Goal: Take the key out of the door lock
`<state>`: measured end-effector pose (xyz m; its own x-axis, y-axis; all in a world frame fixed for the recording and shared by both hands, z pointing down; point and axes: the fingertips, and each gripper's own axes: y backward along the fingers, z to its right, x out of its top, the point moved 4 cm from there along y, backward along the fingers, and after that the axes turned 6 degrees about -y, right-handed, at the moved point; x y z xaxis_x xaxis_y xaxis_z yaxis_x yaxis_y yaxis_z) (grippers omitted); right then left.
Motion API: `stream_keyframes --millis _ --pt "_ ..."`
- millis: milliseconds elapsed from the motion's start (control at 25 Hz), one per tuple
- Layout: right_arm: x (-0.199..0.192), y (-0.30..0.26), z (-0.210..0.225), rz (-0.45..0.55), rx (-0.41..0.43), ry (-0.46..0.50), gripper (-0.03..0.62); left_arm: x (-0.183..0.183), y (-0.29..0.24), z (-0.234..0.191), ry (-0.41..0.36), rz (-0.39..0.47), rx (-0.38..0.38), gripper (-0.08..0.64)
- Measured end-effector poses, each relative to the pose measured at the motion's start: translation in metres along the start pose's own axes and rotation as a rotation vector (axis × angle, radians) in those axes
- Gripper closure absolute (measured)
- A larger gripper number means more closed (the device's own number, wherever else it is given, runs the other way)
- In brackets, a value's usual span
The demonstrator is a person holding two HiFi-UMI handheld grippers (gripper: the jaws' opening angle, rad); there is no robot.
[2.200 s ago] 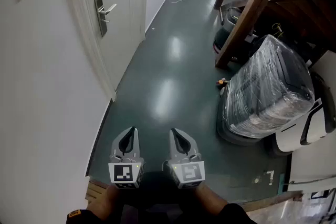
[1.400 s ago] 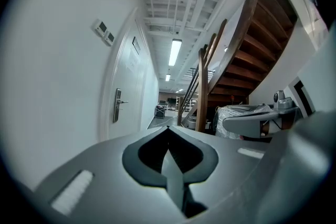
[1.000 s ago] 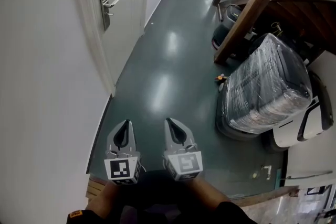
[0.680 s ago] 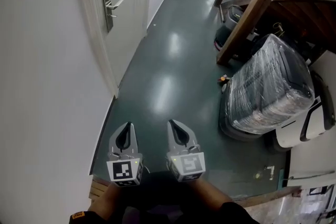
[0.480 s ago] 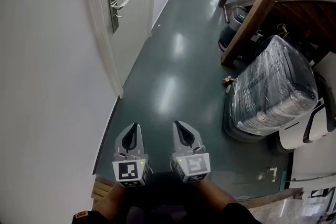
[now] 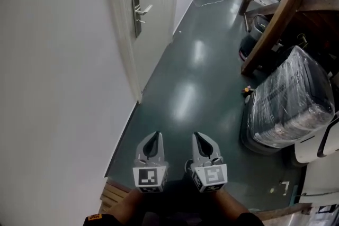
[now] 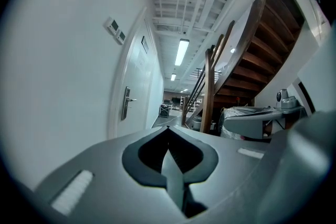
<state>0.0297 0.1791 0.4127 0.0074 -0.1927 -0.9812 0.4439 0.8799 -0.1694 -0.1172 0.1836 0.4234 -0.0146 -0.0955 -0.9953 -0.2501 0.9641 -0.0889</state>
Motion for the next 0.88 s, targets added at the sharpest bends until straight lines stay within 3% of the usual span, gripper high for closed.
stream_keyframes --millis 200,320,560,880 --pt "0.0 -0.022 0.025 -0.013 0.019 -0.067 0.601 -0.003 -0.019 -0.002 -0.013 -0.019 0.047 0.541" --pt "-0.003 -0.043 0.048 -0.021 0.052 -0.072 0.601 0.0 -0.042 0.0 -0.022 -0.027 0.091 0.541" --pt "0.029 -0.092 0.104 0.05 0.135 -0.061 0.601 0.015 -0.111 0.018 -0.049 -0.022 0.149 0.541" --pt "0.047 -0.146 0.167 0.037 0.22 -0.039 0.601 0.029 -0.186 0.04 -0.04 -0.005 0.234 0.541"
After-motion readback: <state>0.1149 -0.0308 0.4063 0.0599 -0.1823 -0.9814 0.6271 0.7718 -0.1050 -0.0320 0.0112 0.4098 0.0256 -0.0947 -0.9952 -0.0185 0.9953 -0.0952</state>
